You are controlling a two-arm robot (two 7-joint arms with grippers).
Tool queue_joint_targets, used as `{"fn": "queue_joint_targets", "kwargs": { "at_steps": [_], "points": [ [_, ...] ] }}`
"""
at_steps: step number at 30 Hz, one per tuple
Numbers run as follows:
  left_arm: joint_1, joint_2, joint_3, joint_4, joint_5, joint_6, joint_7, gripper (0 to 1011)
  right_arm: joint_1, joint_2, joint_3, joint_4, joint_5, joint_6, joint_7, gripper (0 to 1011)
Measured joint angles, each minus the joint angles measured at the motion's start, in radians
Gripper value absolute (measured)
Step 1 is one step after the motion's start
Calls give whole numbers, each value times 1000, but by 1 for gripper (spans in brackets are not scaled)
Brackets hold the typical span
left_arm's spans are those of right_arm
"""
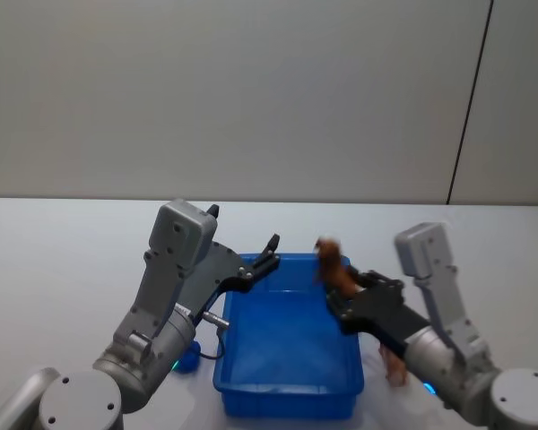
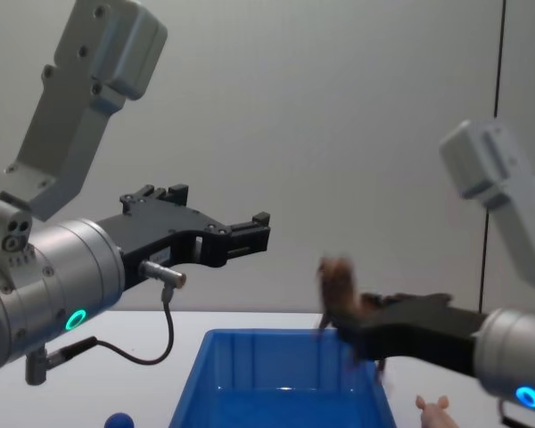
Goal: Pick up the two dolls from the table and place them into the box.
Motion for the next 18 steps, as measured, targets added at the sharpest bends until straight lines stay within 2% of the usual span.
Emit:
{"fn": "queue_joint_targets", "kwargs": {
  "at_steps": [3,8,10,11,12,16,18],
  "points": [
    [0,0,0,0,0,0,0,1001,15,-12,-9,22,-6,-2,26,446],
    [0,0,0,0,0,0,0,1001,53,-44,-33,87,-22,-10,86,636],
    [0,0,0,0,0,0,0,1001,62,-52,-38,103,-26,-12,97,656],
    [0,0,0,0,0,0,0,1001,71,-59,-43,119,-28,-13,106,716],
    [0,0,0,0,0,0,0,1001,75,-62,-45,125,-29,-14,108,771],
    [0,0,0,0,0,0,0,1001,89,-75,-54,155,-34,-12,112,828],
    [0,0,0,0,0,0,0,1001,91,-78,-56,161,-35,-9,107,930]
  ]
}}
